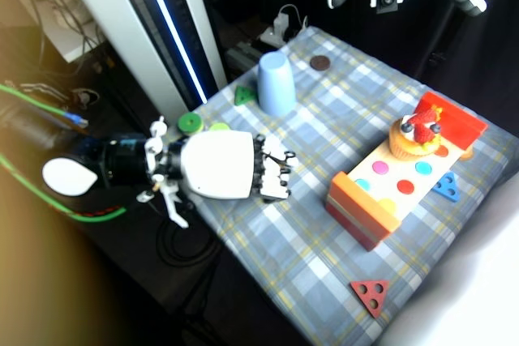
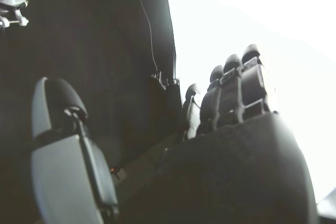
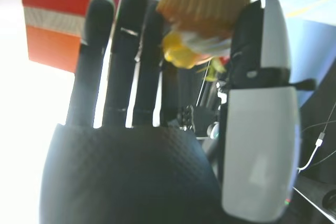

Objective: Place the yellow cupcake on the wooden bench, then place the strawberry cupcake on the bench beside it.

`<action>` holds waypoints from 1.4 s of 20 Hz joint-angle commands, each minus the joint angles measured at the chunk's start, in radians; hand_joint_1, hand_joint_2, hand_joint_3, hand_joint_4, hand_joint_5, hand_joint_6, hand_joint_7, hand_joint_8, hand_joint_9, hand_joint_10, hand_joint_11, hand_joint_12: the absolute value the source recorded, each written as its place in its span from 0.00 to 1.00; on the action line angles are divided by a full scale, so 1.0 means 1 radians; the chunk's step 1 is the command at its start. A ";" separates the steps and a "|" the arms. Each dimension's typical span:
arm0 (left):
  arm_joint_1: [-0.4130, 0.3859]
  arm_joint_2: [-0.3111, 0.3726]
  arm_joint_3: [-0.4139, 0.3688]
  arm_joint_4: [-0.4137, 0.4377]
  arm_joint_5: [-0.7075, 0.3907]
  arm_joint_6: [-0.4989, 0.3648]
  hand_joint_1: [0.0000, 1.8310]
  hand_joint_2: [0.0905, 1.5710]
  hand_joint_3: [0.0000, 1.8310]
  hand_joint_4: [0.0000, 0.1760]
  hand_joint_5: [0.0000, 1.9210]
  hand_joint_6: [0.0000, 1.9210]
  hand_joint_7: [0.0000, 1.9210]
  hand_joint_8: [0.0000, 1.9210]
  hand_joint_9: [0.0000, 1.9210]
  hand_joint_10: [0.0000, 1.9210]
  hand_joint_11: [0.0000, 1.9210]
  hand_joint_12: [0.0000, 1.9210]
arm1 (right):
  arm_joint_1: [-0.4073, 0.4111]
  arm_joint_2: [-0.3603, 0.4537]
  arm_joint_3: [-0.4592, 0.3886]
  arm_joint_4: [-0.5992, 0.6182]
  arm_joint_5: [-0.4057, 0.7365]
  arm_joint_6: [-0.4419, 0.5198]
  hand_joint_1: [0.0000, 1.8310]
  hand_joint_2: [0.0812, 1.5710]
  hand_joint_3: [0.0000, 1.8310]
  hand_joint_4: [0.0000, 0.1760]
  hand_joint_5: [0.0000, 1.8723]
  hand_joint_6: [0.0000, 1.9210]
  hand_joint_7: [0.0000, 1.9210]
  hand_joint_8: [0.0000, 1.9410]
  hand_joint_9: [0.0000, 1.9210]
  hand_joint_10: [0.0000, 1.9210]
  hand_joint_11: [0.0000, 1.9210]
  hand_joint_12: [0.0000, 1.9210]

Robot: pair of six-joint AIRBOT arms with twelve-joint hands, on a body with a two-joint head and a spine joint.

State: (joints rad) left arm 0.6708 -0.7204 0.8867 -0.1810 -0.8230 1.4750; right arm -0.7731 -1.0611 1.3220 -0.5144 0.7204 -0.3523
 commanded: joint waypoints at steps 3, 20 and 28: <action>-0.008 -0.002 0.005 -0.004 -0.114 -0.011 0.43 0.49 0.00 1.00 0.00 0.00 0.00 0.00 0.00 0.00 0.00 0.00 | 0.010 -0.003 0.002 0.026 0.084 0.012 0.60 0.69 0.01 0.00 0.53 0.50 0.52 0.56 0.48 0.77 0.43 0.94; 0.007 -0.020 0.018 -0.017 -0.101 -0.011 0.50 0.49 0.00 1.00 0.00 0.00 0.00 0.00 0.00 0.00 0.00 0.00 | 0.325 -0.121 0.147 0.091 0.250 0.069 0.67 0.68 0.00 0.07 0.52 0.50 0.57 0.45 0.52 0.42 0.43 0.64; 0.008 -0.035 0.029 -0.015 -0.092 -0.013 0.52 0.48 0.00 1.00 0.00 0.00 0.00 0.00 0.00 0.00 0.01 0.00 | 0.401 -0.254 0.296 0.059 -0.003 0.059 0.67 0.68 0.00 0.15 0.52 0.54 0.56 0.43 0.54 0.25 0.34 0.66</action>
State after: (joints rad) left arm 0.6895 -0.7525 0.9100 -0.1982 -0.7963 1.4685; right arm -0.3908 -1.3170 1.6215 -0.5030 0.6277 -0.2932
